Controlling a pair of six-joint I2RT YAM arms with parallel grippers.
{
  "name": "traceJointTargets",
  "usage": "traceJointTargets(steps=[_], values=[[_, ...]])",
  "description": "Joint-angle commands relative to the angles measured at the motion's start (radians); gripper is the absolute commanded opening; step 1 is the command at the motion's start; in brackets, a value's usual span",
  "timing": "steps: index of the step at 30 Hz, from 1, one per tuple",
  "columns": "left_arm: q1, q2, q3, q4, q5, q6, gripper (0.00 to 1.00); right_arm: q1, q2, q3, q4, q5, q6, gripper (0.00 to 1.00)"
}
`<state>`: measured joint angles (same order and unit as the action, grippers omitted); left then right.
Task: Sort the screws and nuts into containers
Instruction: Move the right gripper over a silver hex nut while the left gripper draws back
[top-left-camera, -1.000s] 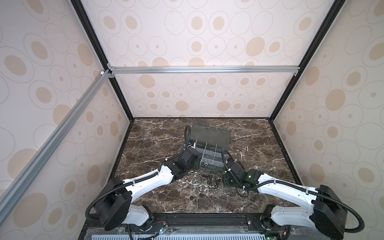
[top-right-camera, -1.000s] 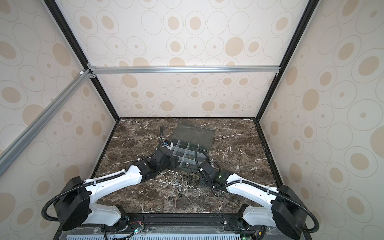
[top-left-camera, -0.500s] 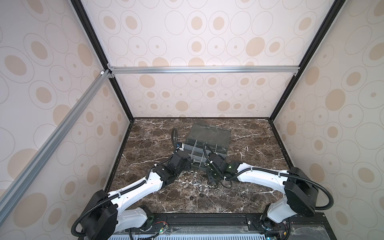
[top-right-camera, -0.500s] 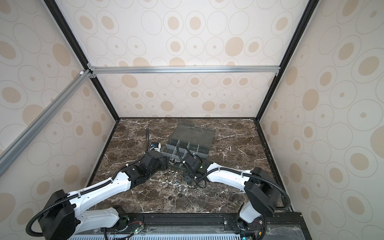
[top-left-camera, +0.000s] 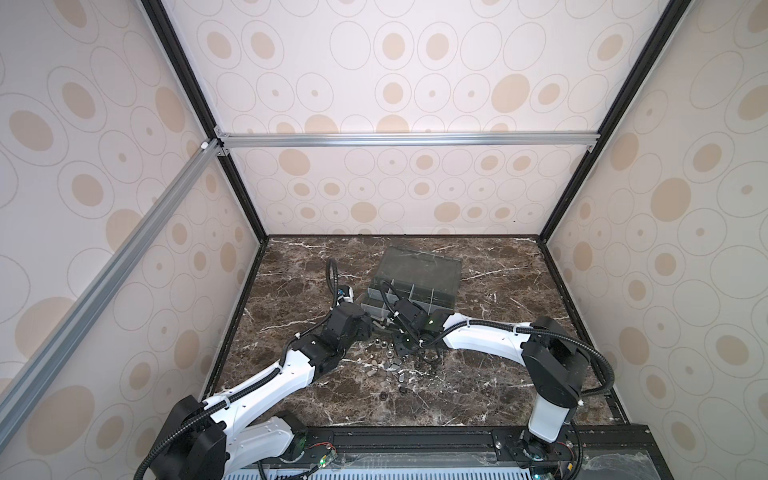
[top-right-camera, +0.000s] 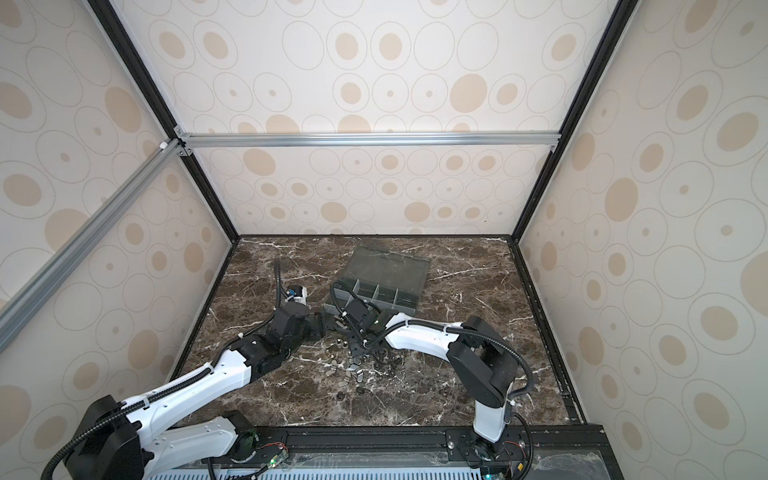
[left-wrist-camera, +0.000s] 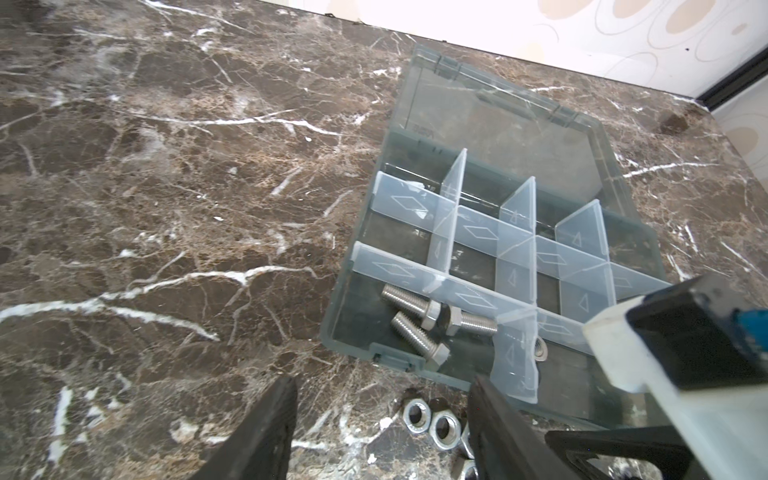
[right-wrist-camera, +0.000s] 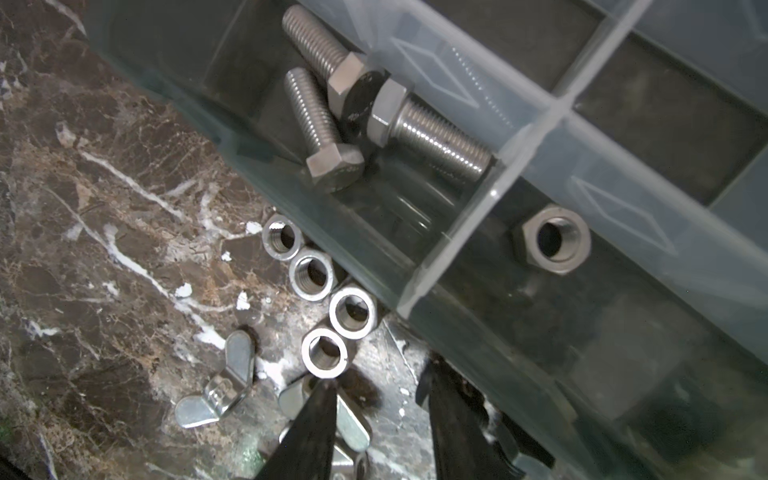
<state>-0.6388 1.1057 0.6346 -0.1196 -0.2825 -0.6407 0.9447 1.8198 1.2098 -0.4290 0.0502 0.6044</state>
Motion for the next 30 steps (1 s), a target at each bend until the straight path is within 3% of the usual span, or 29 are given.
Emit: traceJointTargets(steps=[1,15,30], values=[[0.025,-0.033,-0.024,0.007,0.003,-0.026,0.66,0.019,0.04,0.051,-0.04,-0.004,-0.017,0.41],[0.077,-0.076,-0.066,0.046,0.008,-0.013,0.67,0.021,0.175,0.183,-0.089,0.02,-0.045,0.41],[0.093,-0.051,-0.08,0.077,0.036,-0.027,0.68,0.021,0.191,0.197,-0.143,0.073,-0.062,0.41]])
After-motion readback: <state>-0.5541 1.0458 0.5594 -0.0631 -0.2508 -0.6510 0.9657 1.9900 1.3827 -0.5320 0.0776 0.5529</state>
